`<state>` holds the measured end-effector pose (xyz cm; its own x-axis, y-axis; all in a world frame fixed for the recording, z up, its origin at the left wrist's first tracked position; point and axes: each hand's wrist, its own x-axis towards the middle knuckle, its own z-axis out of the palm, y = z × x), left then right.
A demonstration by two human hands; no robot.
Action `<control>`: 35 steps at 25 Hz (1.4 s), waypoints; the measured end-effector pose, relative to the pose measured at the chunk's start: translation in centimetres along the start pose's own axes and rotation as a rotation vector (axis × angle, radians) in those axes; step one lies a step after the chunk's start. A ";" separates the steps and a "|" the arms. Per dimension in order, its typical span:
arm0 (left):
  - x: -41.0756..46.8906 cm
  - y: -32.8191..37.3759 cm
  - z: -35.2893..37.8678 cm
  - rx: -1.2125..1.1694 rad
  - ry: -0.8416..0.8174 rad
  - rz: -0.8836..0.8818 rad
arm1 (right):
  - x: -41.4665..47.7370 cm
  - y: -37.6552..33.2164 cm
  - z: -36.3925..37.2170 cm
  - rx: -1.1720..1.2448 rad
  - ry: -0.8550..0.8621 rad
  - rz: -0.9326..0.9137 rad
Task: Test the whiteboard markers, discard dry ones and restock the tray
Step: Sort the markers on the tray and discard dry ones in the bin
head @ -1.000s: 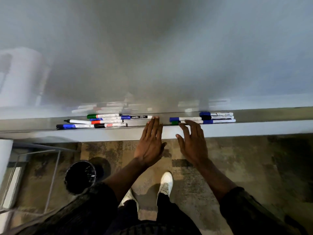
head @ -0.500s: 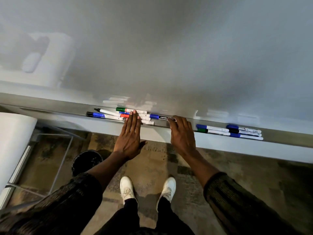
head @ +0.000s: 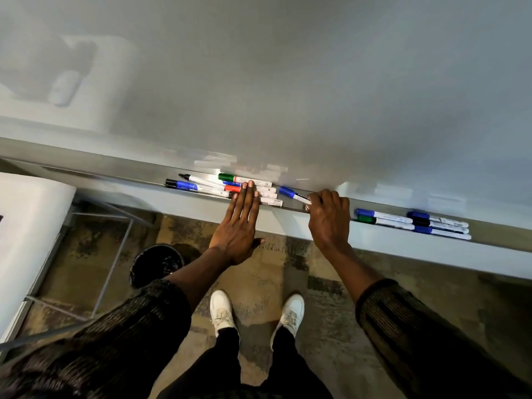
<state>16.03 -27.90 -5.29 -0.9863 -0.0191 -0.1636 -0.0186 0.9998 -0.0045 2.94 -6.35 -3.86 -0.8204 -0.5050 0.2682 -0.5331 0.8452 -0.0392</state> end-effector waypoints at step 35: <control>-10.2 -3.1 -17.4 -2.266 0.359 -0.715 | -4.9 -20.1 -16.3 0.540 0.009 0.042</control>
<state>23.34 -30.74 13.56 -0.7247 -0.4609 -0.5122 -0.0592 -0.6989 0.7127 21.03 -17.99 11.33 -0.8428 -0.4689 0.2640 -0.5322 0.6532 -0.5386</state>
